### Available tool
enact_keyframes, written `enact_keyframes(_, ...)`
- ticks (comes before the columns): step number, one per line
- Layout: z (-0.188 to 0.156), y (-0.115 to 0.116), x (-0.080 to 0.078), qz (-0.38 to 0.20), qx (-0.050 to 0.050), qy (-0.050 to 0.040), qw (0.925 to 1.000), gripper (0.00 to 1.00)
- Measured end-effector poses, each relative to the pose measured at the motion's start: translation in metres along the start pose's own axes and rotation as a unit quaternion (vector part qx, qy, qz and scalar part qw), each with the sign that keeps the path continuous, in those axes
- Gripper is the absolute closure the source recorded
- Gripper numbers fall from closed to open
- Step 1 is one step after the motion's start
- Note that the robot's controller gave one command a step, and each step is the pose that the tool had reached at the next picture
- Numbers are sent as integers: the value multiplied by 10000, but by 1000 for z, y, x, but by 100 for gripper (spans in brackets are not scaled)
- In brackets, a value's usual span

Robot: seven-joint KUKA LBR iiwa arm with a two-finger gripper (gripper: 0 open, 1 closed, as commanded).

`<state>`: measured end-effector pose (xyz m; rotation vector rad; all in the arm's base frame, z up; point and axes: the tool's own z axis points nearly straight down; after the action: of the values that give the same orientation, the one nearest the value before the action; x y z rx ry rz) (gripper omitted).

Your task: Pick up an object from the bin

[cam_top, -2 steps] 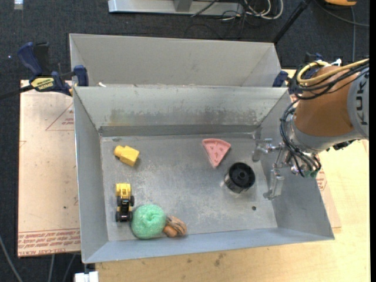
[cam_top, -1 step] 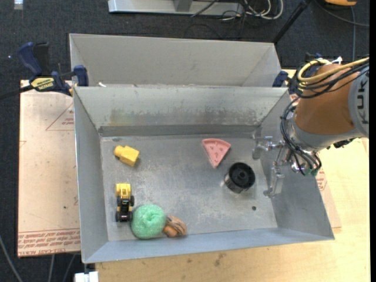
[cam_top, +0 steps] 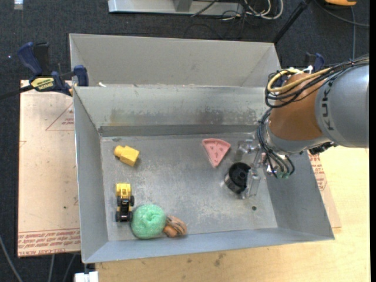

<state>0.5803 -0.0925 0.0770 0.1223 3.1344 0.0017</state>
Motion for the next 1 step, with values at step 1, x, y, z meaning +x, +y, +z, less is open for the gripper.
enact_keyframes(1, -19, 4, -3, -199, 3, 23, 9998, 0)
